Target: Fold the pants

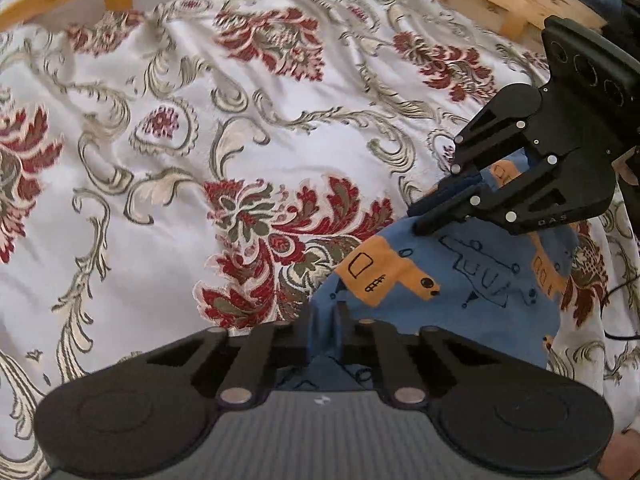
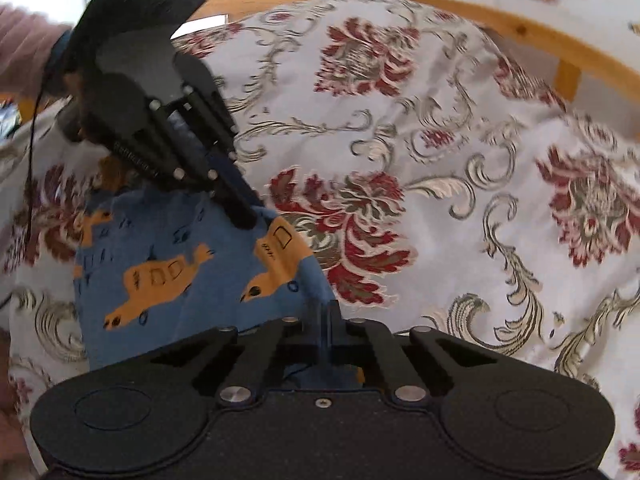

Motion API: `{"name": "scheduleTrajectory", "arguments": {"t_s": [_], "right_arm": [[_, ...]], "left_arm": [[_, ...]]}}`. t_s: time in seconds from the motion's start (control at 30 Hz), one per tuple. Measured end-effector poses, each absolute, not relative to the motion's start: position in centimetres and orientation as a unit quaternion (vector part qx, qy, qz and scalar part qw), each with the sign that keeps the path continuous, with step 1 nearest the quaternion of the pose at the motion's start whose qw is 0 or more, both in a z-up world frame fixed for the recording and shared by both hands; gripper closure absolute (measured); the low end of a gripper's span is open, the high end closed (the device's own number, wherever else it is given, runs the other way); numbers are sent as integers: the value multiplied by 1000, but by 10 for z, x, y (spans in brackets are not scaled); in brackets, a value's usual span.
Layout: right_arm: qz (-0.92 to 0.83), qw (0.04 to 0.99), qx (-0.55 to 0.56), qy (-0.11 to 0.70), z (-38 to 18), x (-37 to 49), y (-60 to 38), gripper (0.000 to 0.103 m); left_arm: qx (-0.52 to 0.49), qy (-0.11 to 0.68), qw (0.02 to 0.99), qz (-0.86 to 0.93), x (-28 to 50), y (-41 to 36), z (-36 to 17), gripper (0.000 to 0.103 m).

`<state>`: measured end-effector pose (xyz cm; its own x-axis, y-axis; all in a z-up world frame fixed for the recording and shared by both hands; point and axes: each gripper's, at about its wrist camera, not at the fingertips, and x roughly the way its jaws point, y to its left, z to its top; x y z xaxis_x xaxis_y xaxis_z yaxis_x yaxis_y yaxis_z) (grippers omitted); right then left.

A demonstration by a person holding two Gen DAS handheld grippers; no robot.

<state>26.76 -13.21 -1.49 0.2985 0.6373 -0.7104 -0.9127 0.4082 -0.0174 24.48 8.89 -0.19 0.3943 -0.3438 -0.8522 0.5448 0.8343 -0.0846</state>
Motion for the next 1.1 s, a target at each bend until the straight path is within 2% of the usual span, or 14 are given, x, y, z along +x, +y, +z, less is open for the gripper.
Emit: {"name": "scheduleTrajectory", "arguments": {"t_s": [0.3,0.57,0.6,0.73,0.83,1.0,1.1], "right_arm": [[502,787,-266,239,-2,203,-143,102],[486,800,-245,253,-19,164,-154,102],[481,804,-241,253,-22,162,-154,102],[460,824,-224,245,-28,153,-155,102],[448,836,-206,239,-31,150,-158,102],[442,843,-203,230,-35,145,-161,102],[443,843,-209,222,-35,143,-162,102]], "left_arm": [[149,441,831,-304,211,84,11,98],[124,464,810,-335,191,84,14,96],[122,468,808,-338,189,83,14,95],[76,478,807,-338,191,86,24,77],[32,482,813,-323,201,87,33,68],[18,510,813,-281,226,65,33,60],[-1,549,795,-258,245,53,21,59]]}}
